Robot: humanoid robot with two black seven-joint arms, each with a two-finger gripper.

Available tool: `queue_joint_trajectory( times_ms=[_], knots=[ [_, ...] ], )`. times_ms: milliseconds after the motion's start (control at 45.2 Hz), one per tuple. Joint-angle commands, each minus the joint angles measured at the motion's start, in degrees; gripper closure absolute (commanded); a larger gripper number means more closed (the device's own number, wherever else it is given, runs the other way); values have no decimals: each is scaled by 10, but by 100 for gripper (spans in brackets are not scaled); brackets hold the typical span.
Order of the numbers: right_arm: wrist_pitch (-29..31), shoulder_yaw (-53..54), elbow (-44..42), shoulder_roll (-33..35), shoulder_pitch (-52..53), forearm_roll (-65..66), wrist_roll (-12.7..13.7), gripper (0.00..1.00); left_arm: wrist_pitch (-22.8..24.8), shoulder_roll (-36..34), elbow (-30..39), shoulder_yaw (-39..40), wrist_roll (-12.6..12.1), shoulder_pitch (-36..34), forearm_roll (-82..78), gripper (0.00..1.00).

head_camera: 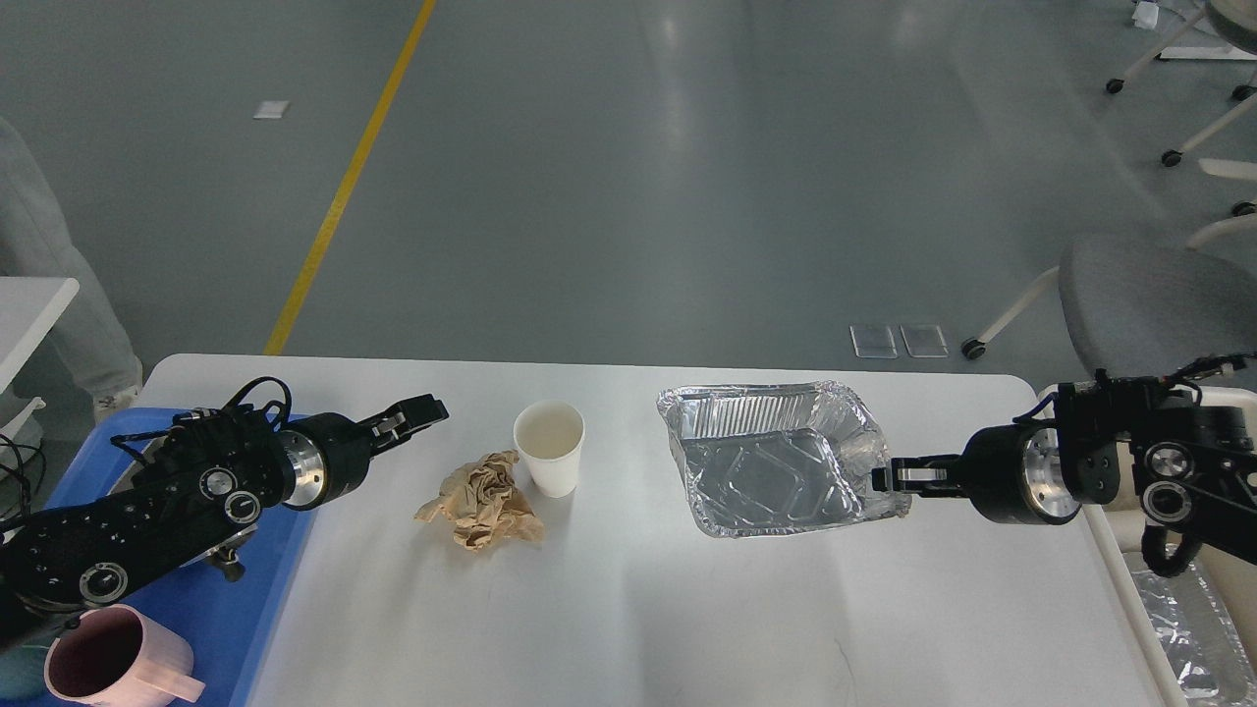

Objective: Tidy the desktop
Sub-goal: 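Reach the left gripper to the white paper cup and grasp it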

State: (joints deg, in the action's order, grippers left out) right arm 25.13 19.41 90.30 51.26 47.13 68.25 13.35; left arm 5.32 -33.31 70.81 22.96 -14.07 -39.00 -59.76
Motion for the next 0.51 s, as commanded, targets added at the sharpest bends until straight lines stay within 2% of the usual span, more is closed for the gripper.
queue_joint_trajectory(
  times_ms=[0, 243, 354, 486],
  knots=[
    [0, 0, 0, 1, -5, 0, -1, 100, -1, 30, -15, -1, 0, -13, 0, 28],
    [-2, 0, 0, 1, -6, 0, -1, 100, -1, 82, -72, -42, 0, -42, 0, 37],
    [-2, 0, 0, 1, -6, 0, -2, 100, -1, 112, -99, -46, 0, -45, 0, 46],
    [-3, 0, 0, 1, -6, 0, -2, 100, -1, 143, -118, -46, -1, -51, 0, 50]
  ],
)
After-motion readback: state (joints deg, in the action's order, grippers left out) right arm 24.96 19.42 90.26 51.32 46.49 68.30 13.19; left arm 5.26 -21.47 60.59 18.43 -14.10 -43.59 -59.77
